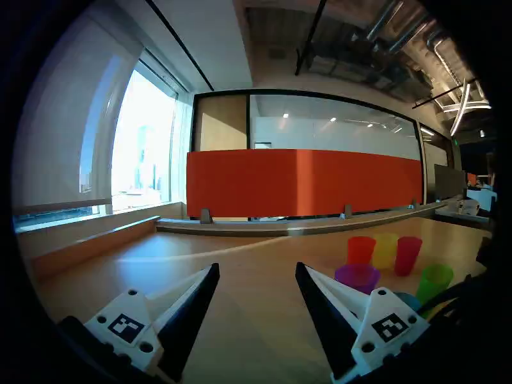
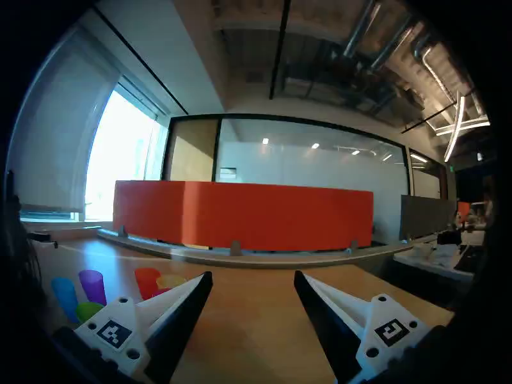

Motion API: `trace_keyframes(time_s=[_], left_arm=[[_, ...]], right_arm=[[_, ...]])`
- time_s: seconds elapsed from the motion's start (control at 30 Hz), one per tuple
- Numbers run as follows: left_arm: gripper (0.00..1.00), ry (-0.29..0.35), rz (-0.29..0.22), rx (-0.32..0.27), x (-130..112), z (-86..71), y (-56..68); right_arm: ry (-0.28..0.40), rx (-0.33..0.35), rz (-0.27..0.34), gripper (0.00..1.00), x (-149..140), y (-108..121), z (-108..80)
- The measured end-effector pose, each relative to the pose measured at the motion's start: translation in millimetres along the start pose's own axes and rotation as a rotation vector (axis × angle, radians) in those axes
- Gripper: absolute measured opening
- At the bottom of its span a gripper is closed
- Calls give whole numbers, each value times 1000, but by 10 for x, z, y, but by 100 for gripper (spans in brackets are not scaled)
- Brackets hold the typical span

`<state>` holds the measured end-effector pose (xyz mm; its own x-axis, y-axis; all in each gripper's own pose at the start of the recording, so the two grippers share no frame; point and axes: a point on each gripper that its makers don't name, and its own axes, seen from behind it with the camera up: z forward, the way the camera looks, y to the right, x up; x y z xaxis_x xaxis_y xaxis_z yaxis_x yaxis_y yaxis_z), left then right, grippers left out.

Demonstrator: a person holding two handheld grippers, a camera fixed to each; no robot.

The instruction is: Pour water

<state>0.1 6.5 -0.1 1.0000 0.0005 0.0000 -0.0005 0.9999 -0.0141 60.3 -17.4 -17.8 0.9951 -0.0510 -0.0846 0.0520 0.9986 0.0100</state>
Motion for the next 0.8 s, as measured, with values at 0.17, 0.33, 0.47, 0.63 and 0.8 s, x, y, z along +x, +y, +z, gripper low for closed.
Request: trace_keyframes(time_s=[0.17, 0.33, 0.47, 0.63, 0.8], left_arm=[[88, 0, 0, 0, -1, 4, -6], [88, 0, 0, 0, 2, 3, -7], [88, 0, 0, 0, -1, 1, -10], [87, 0, 0, 0, -1, 1, -6], [88, 0, 0, 0, -1, 3, -5]], right_arm=[[12, -10, 8, 99, -59, -1, 63], [24, 10, 6, 99, -108, -58, 88], [23, 15, -13, 99, -186, -36, 90], [9, -4, -16, 99, -280, 60, 99], [-3, -18, -5, 99, -352, 136, 110]])
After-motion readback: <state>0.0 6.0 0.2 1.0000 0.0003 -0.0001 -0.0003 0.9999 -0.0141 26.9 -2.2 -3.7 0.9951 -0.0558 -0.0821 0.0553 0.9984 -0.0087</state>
